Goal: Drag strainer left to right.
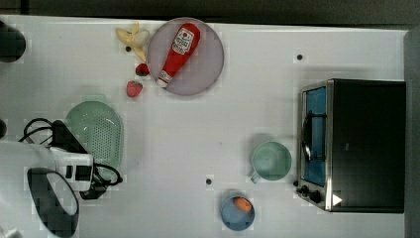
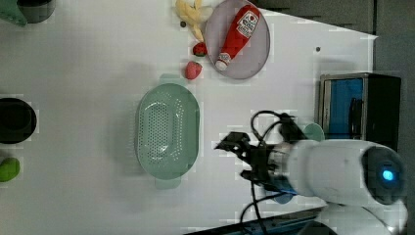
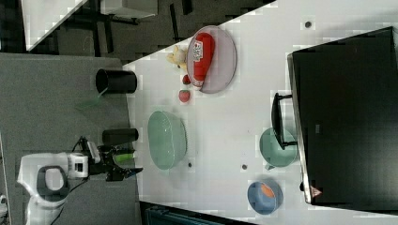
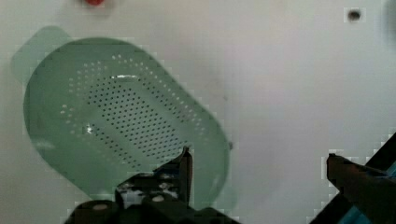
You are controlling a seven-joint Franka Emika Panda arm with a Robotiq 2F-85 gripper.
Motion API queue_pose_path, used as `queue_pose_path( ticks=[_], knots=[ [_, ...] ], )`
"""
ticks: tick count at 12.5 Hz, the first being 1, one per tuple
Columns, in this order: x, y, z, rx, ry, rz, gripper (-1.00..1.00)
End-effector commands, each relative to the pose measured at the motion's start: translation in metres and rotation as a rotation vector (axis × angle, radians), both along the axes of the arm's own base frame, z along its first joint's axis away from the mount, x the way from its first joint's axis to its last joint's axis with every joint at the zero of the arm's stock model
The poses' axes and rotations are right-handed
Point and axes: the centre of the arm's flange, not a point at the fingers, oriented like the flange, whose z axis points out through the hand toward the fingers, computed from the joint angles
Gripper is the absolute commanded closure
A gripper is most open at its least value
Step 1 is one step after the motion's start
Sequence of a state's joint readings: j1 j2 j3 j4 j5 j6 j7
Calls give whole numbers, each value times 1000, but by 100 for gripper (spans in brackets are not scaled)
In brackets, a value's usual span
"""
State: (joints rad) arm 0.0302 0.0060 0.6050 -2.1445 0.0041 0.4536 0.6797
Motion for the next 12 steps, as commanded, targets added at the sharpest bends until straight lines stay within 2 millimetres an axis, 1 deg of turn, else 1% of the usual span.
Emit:
queue_pose_path(
  ticks=[1,4,7,9,12],
  knots=[
    [24,2,-27,41,-27,-376,-100],
    [36,9,-92,58,34,-534,-100],
    [45,13,-146,99,32,-574,-100],
    [46,14,-176,122,37,-584,-100],
    [51,1,-212,110,40,-593,-100]
  ],
)
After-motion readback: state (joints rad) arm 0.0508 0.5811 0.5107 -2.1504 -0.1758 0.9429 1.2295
